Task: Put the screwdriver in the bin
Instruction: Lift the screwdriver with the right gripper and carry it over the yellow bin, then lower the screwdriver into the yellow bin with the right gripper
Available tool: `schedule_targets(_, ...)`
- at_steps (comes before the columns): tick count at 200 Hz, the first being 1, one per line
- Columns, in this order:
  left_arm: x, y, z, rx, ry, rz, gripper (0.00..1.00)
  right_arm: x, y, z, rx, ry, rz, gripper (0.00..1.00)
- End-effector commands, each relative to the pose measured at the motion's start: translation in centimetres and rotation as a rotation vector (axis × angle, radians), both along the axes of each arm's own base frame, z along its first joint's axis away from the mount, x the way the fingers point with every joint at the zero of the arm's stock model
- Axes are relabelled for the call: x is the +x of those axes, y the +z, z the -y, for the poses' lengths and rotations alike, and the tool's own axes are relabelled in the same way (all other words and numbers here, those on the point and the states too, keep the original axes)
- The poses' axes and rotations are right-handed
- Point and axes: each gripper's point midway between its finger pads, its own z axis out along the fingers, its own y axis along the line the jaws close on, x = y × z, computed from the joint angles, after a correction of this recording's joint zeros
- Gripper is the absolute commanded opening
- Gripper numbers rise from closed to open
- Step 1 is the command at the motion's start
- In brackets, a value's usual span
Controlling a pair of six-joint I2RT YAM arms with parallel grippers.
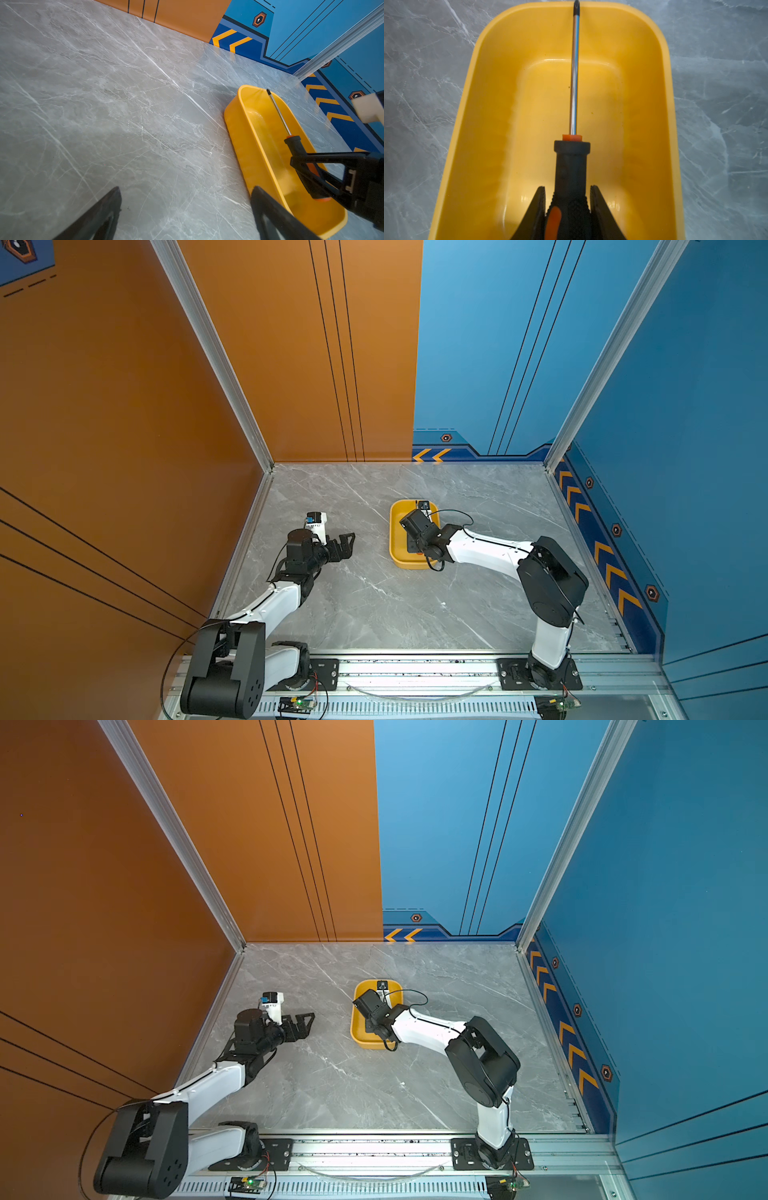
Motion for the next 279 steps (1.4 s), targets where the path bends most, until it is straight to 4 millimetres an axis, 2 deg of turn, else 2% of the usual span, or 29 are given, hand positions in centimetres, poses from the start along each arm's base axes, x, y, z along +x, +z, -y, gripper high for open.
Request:
schedule_targets(1, 0.3, 0.7, 0.5, -0.004, -0.030, 0.010, 0.98, 0.1, -0.1, 0.2, -0.016, -0.037, -0.003, 0.00)
schedule_targets(82, 0.4, 0.6, 0.6, -0.004, -0.030, 0.009, 0.98, -0.4, -1.8, 0.5, -0.038, -0.055, -0.050, 0.00)
schedule_targets(215, 0.3, 0.7, 0.6, -0.005, -0.033, 0.009, 0.98, -0.5, -2.9, 0.2, -0.056, -0.051, -0.094, 0.00)
schedule_targets(279, 0.3, 0.7, 0.6, -0.006, -0.033, 0.010, 0.98, -0.4, -2.9, 0.0, -0.057, -0.048, -0.098, 0.07)
